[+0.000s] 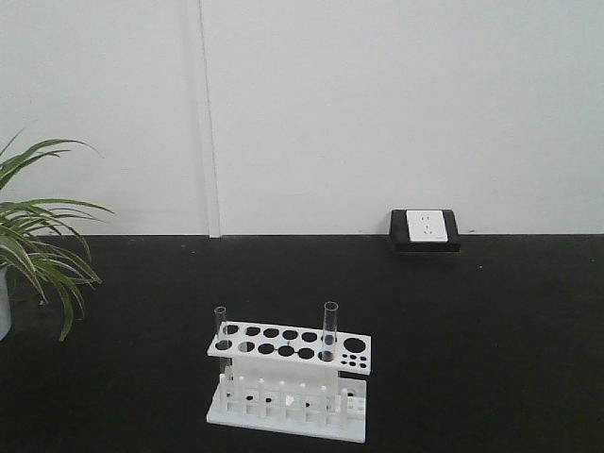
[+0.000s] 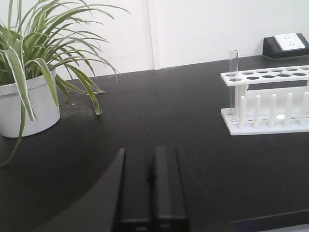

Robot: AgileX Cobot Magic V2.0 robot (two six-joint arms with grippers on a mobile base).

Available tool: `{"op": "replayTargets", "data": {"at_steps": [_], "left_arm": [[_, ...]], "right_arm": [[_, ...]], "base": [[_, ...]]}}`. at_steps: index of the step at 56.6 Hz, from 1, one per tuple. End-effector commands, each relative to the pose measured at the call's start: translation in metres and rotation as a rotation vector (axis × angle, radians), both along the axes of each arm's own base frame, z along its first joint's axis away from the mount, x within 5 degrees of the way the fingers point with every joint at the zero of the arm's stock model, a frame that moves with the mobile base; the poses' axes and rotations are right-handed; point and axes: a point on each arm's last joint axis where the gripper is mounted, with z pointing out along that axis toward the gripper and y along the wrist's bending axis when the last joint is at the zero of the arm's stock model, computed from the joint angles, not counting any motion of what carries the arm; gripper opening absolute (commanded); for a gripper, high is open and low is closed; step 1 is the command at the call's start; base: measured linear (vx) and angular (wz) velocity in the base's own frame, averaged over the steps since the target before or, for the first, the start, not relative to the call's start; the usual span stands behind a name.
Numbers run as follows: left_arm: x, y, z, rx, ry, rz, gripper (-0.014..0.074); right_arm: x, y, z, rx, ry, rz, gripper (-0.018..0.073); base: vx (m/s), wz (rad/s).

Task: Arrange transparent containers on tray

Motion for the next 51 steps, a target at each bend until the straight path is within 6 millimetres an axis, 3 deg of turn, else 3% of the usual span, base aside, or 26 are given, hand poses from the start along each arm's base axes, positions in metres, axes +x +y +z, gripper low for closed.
{"op": "replayTargets", "data": {"at_steps": [1, 51], "left_arm": [[0.0007, 0.0009, -0.0046, -0.007, -0.058, 0.012, 0.0002], [0.0008, 0.0012, -0.0021, -0.008, -0.085, 0.015, 0.0002]], "right_arm": [[0.0001, -0.0006, 0.0046, -0.012, -0.08, -0.007, -0.0011], [0.0001, -0.0006, 0.0068, -0.011, -0.105, -0.008, -0.0011]], "base": [[0.0, 0.0], [0.0, 0.0]]}}
